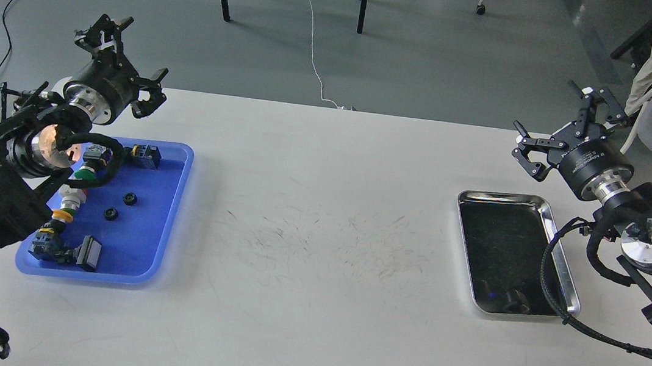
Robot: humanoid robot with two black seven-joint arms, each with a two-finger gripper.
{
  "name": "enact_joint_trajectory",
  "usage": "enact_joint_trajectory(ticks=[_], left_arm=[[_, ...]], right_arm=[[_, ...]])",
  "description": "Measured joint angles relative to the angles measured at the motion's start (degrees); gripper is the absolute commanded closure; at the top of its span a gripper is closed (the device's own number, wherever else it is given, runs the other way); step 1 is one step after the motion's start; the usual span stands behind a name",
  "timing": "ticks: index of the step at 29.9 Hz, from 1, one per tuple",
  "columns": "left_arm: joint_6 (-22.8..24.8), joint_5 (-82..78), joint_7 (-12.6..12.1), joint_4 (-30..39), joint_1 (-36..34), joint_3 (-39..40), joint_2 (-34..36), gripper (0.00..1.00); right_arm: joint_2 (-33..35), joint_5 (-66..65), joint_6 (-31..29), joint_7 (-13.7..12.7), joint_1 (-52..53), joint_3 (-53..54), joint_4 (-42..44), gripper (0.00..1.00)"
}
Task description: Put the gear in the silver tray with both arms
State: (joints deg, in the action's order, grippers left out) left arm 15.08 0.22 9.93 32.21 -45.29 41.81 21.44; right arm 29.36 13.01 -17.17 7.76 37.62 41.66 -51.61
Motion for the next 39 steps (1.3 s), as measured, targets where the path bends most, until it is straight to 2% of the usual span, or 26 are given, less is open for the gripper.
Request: enact_joint_trajectory(ticks=[9, 13, 17, 20, 24, 29, 32, 35, 39], left_arm=[[-3.6, -0.9, -0.6, 1.0, -1.4, -0.1, -0.2, 0.01], [-4.5, -3.7, -0.6, 6.9, -0.4, -0.2, 1.5, 0.01], [-9.7, -7.6, -1.0, 14.2, 1.3, -0.7, 4.7, 0.01], [-11.4, -9.4, -1.2, 21.5, 2.3, -2.7, 9.5, 0.01], [-11.6, -11.4, -1.2, 32.0, 2.7, -9.9, 19.2, 0.01], [-10.8, -22.9, -1.0, 48.4, 2.9, -16.3, 36.0, 0.01], [-10.6, -33.3, -0.6, 55.6, 4.1, -19.8, 44.9, 0.01], [-10.7, -44.6, -0.6, 58.2, 4.7, -23.4, 49.1, 0.01], [-10.8, -61.5, -2.0, 56.9, 5.1, -26.1, 49.4, 0.01]], right_arm=[[-0.3, 0.0, 0.3, 0.2, -0.4, 0.5, -1.1, 0.01], [0.0, -0.1, 0.0, 0.3, -0.4, 0.6, -1.0, 0.01], [0.3, -0.1, 0.0, 0.2, 0.1, 0.6, -1.2, 0.01], [0.9, -0.2, 0.0, 0.0, 0.5, 0.6, -1.3, 0.01], [1.5, -0.1, 0.1, -0.1, 0.7, 1.3, -1.6, 0.01], [1.3, -0.1, 0.2, 0.4, 0.6, 2.0, -2.4, 0.01], [1.0, -0.1, 0.1, 0.7, 0.0, 3.4, -2.8, 0.01], [1.1, -0.1, 0.0, 0.7, -0.9, 4.0, -3.5, 0.01], [1.1, -0.1, 0.0, 0.8, -1.4, 4.4, -3.3, 0.01]])
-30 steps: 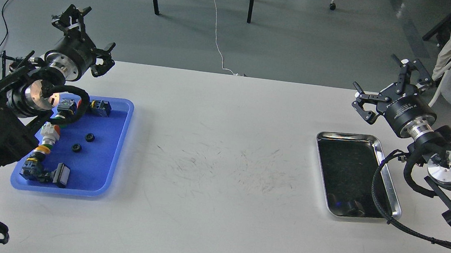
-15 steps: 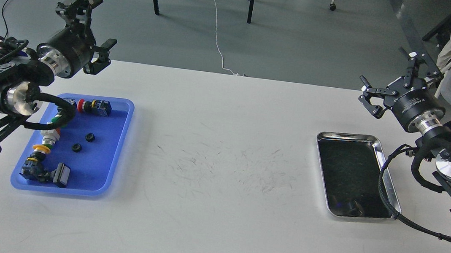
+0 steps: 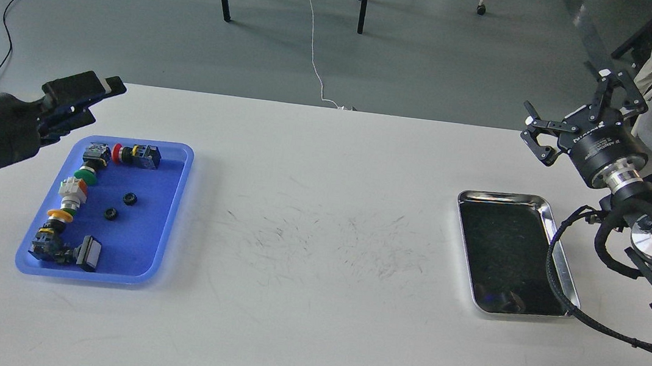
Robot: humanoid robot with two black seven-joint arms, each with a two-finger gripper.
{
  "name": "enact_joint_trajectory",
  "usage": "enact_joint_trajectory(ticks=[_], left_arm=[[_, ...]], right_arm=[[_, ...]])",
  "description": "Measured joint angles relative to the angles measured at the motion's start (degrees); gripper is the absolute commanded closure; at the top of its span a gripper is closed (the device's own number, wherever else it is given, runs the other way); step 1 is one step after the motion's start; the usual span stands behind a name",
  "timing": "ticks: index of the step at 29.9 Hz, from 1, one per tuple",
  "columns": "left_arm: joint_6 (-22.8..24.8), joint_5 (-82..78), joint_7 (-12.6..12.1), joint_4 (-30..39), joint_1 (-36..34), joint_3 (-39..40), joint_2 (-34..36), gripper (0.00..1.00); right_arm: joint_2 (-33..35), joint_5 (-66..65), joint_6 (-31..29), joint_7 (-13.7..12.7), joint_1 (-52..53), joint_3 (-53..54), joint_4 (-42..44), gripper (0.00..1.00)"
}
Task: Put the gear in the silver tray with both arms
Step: 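Lower the left gripper into the blue tray and grasp a small black gear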
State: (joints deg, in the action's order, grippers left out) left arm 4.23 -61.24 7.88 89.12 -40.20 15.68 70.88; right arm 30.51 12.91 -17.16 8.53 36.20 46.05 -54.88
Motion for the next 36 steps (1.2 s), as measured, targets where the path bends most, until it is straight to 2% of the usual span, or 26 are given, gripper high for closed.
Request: enact_joint_trajectory(ticks=[2, 5, 11, 15, 23, 26, 33, 36], left_arm=[[0.0, -6.3, -1.6, -2.6, 0.4, -1.6, -1.8, 0.01], [0.0, -13.0, -2.6, -6.9, 0.6, -3.8, -6.2, 0.02], [-0.5, -25.6, -2.6, -13.1, 1.1, -6.1, -12.2, 0.03], [-3.1, -31.5, -2.1, -16.8, 1.6, -6.8, -15.3, 0.04], [-6.0, -41.9, 0.6, -21.1, 2.6, -6.9, -19.7, 0.06], [-6.2, -42.6, 1.5, -22.4, 2.7, -7.0, -20.9, 0.09], [-9.2, -42.8, 6.2, -29.8, 2.7, -8.1, -25.3, 0.14], [-10.1, -42.8, 8.3, -33.8, 2.7, -8.1, -27.4, 0.22]], right_arm=[[-0.5, 0.0, -0.1, 0.0, -0.1, 0.7, 0.9, 0.01], [-1.2, 0.0, -0.4, 0.0, -0.5, 1.4, 2.5, 0.01], [-1.6, 0.0, -0.6, 0.0, -0.7, 1.6, 2.9, 0.01], [-1.7, 0.0, -0.6, 0.0, -0.9, 1.4, 3.0, 0.01], [-2.3, 0.0, -0.6, 0.0, -1.5, 1.3, 3.0, 0.01], [-2.7, 0.0, -0.6, 0.1, -1.5, 1.3, 2.9, 0.01], [-3.0, 0.0, -0.6, 0.4, -2.0, 1.4, 2.8, 0.01], [-3.0, 0.0, -0.6, 0.5, -2.1, 1.4, 2.8, 0.01]])
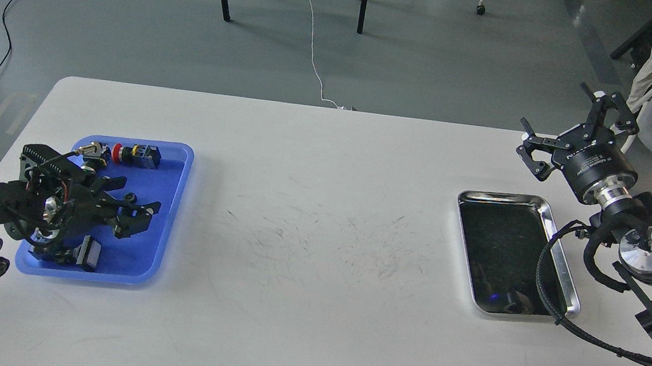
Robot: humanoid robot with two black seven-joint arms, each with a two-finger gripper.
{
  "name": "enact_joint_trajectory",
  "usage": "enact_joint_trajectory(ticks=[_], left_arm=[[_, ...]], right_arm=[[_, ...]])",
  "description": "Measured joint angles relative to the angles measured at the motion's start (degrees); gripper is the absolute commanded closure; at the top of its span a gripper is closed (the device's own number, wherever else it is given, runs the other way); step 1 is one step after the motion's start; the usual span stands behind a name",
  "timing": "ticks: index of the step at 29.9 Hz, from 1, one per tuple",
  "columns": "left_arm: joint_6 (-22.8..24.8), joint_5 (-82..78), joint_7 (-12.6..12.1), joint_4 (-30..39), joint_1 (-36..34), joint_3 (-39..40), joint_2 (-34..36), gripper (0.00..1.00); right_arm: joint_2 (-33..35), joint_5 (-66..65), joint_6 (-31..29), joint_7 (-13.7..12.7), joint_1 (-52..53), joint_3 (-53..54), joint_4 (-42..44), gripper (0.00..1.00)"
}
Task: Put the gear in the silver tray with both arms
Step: 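Lower the left gripper into the blue tray and grasp a small black gear, then lift the black gear with the left gripper and carry it toward table center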
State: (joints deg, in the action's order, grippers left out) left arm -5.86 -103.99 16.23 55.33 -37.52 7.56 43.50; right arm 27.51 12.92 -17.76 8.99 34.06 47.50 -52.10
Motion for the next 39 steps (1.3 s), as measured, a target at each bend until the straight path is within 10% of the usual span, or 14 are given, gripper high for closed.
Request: enact_joint_trajectory(ticks=[19, 29, 39], left_arm=[[-1.0, 0.1, 3.1, -7.1, -0.3, -2.7, -2.5, 0.54], [-0.9, 0.2, 4.2, -9.3, -0.3, -2.9, -2.5, 0.90], [0.3, 0.7, 4.5, -5.5, -3.1, -2.6, 0.5, 0.92]], right_arm=[[-0.4, 0.0, 0.0, 0.5, 0.0, 0.0, -0.1, 0.01], [-0.4, 0.0, 0.1, 0.5, 0.0, -0.4, -0.1, 0.01], [-0.4, 0.0, 0.3, 0.5, -0.1, -0.6, -0.3, 0.01]])
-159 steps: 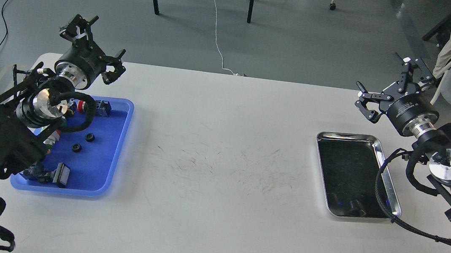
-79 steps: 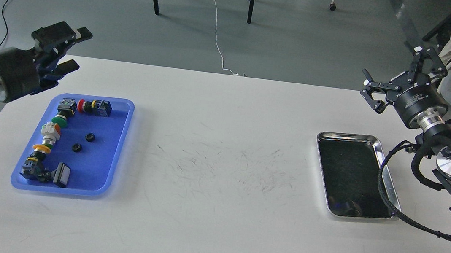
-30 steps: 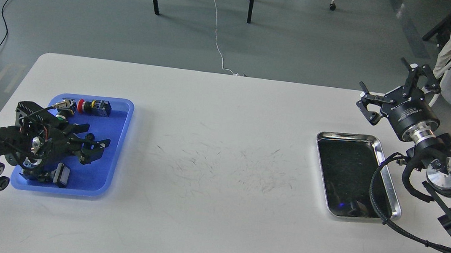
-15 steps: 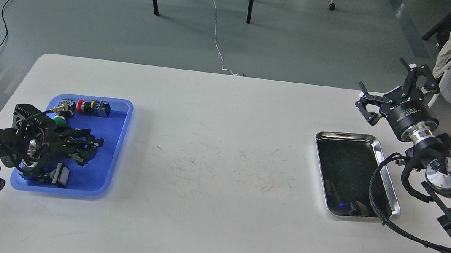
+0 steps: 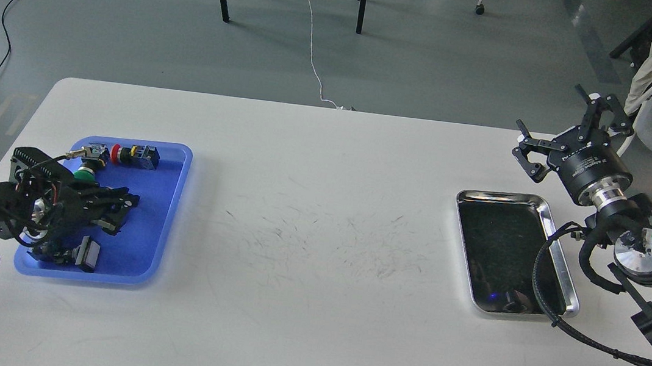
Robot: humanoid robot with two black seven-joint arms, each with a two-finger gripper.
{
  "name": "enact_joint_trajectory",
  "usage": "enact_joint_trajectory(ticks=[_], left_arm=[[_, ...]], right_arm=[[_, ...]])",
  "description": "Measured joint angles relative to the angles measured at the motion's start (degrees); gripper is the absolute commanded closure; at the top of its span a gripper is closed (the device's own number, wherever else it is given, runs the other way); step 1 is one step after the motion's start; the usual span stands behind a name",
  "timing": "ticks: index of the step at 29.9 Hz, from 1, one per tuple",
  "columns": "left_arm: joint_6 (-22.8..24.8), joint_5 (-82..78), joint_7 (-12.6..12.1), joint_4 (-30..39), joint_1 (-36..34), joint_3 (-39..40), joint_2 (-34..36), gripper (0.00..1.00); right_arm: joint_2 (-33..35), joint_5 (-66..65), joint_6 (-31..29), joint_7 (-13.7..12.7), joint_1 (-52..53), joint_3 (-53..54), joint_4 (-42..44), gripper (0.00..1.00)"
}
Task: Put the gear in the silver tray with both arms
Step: 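Lift the black gear with the left gripper and carry it toward table center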
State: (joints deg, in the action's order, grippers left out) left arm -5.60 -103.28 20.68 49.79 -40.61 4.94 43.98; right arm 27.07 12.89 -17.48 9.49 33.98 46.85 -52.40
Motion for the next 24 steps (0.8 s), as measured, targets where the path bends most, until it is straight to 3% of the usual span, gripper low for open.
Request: enact_joint_trajectory(ticks=[4, 7, 10, 12, 16, 21, 24], left_arm=[[4.2, 2.3, -1.8, 12.0, -8.7, 0.7, 6.1, 0.92], [6.6, 5.8, -6.4, 21.9, -15.2, 0.8, 7.7, 0.92], [6.9, 7.7, -11.9, 27.9, -18.5, 0.9, 3.6, 0.92], [6.6, 7.9, -15.2, 28.9, -18.9, 0.9, -3.3, 0.92], [5.0, 7.5, -18.0, 22.5, -16.9, 0.8, -19.4, 0.92], [2.4, 7.0, -17.4, 6.4, -12.9, 0.7, -38.3, 0.92], [0.8, 7.0, -16.7, -0.6, -11.8, 0.7, -43.0, 0.92]], right_arm=[[0.0, 0.0, 0.0, -0.1, 0.0, 0.0, -0.2, 0.01], [0.1, 0.0, 0.0, -0.1, 0.1, 0.2, -0.1, 0.01], [0.7, 0.0, -0.1, -0.4, 0.5, 0.2, 0.3, 0.01], [1.2, -0.2, -0.2, -0.7, 0.8, 0.0, 0.4, 0.01], [3.0, -2.1, -0.2, -1.1, 0.9, -0.2, 1.3, 0.01], [5.0, -7.4, 0.4, -1.9, 1.7, -1.4, 3.3, 0.01], [5.2, -10.0, 0.7, -2.3, 3.3, -4.7, 4.5, 0.01]])
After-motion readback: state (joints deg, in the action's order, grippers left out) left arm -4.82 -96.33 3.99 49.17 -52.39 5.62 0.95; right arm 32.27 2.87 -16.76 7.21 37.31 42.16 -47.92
